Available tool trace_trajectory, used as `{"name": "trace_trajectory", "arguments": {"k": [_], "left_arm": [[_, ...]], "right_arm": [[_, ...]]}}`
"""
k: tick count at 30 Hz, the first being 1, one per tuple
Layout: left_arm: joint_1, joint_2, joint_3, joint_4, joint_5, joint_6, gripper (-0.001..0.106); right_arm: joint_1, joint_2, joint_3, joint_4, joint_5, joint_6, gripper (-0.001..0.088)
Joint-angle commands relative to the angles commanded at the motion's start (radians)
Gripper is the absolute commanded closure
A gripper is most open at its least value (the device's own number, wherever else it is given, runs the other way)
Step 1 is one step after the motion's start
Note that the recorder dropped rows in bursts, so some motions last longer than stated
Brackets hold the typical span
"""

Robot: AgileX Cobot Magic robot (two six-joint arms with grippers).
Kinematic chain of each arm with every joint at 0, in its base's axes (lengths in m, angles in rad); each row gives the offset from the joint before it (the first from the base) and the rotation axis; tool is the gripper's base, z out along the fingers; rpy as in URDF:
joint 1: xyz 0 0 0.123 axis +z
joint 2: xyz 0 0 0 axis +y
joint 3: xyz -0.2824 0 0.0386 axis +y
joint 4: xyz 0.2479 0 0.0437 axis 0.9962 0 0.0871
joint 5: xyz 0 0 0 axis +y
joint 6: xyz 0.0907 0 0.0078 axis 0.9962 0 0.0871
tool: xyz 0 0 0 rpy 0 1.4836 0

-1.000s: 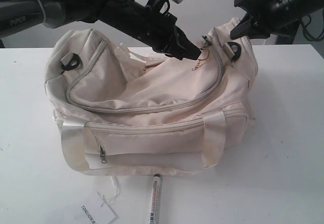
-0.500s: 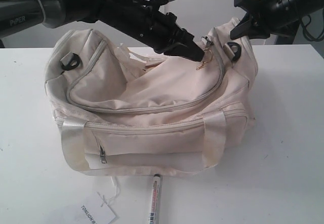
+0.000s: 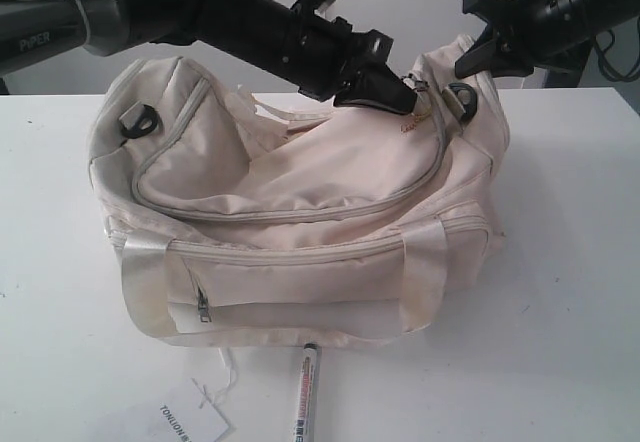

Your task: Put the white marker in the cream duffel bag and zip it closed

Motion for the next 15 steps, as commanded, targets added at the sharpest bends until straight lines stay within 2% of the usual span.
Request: {"name": "trace_trajectory", "arguments": {"k": [5, 15], "left_arm": [[0.000, 0.000, 0.000, -0.022, 0.031, -0.041, 0.105], [0.000, 0.000, 0.002, -0.008, 0.058, -0.041, 0.105]], "right_arm": [[0.000, 0.000, 0.000, 0.000, 0.000, 0.000, 0.0838], [0.000, 0.000, 0.000, 0.000, 0.000, 0.000, 0.0838]]}}
